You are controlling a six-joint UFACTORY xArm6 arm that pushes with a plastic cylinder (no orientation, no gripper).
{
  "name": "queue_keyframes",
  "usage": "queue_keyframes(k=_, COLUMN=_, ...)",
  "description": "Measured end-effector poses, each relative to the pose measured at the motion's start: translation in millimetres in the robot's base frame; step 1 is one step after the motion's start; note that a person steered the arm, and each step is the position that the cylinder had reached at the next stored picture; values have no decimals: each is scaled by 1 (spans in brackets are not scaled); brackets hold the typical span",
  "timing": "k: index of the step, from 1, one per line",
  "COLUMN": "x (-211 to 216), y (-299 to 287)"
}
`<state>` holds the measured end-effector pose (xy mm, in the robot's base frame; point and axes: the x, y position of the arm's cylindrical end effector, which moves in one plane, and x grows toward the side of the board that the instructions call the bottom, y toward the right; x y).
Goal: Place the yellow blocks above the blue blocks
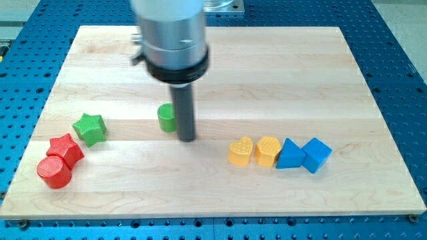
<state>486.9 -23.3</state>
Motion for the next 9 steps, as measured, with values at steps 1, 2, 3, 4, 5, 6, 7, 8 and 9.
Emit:
queue_keyframes(k=1, x=-27, y=-12)
queue_keyframes(k=2, x=-29, y=-96)
queue_keyframes(k=3, x=-23, y=-168)
queue_keyframes(k=4, x=-42, y=-142)
queue_keyframes(k=5, x=-51, y=-106)
queue_keyframes(k=6, x=-6, y=-30)
queue_keyframes(k=7, x=52, y=-23)
queue_keyframes(k=8, x=54, y=9)
queue_keyframes(k=9, x=53, y=74)
